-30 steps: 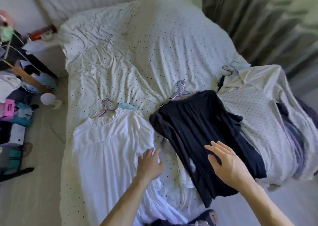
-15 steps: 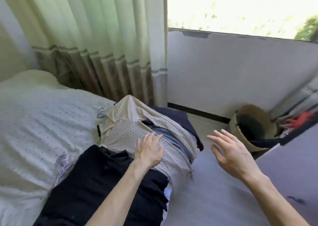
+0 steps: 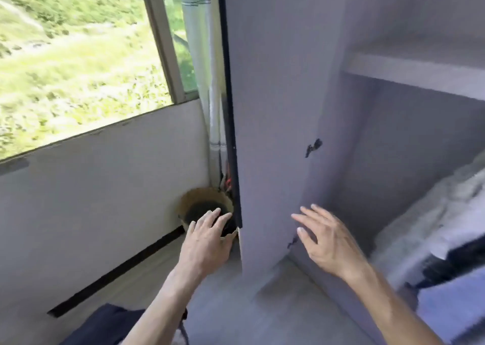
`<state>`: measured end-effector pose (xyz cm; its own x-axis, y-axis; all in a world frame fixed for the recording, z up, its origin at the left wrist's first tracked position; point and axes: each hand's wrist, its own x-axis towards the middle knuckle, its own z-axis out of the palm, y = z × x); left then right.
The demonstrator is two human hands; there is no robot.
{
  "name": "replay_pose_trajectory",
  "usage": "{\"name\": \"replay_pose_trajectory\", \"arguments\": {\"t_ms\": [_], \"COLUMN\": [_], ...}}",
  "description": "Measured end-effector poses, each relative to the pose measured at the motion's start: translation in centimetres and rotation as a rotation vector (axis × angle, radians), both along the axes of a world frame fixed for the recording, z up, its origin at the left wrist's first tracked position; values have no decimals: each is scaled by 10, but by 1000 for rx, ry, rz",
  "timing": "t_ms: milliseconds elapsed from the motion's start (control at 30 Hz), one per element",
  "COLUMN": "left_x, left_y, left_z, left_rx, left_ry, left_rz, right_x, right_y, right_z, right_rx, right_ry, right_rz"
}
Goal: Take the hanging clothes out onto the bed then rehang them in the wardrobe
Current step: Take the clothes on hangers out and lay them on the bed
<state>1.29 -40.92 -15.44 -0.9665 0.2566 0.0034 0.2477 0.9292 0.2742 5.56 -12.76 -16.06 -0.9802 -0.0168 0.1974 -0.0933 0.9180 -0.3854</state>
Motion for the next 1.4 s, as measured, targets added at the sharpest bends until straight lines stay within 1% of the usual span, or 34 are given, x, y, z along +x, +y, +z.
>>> {"name": "replay_pose_trajectory", "arguments": {"t_ms": [100,200,300,400,533,633,767,933,1000,1100,1233,1400], "left_x": [-41,-73,-95,-108,-134,-158,-184,-217,-228,-240,-242,-245], "left_y": [45,95,147,199,269,322,391,472,499,531,553,561], "left_z": [9,20,33,49,70,85,113,148,155,148,132,128], "left_rx": [11,0,37,74,106,116,161,208,218,213,287,310], "left_ry": [89,101,117,139,198,286,456,631,643,569,533,556], "left_rz": [-214,-416,-571,-681,-755,-777,-804,-770,-746,-700,-636,-626], "right_x": [8,26,50,71,79,71,50,10,-6,-27,-53,-73], "right_y": [35,67,97,126,173,213,273,345,373,407,429,438], "right_z": [6,4,4,2,2,9,24,41,41,37,31,27], "right_rx": [-11,-11,-18,-24,-21,-16,-10,-117,-184,-252,-113,50], "right_ry": [33,41,58,21,43,42,29,3,-35,-90,-153,-150], "right_rz": [-193,-372,-521,-637,-753,-802,-846,-867,-883,-887,-917,-1080]}}
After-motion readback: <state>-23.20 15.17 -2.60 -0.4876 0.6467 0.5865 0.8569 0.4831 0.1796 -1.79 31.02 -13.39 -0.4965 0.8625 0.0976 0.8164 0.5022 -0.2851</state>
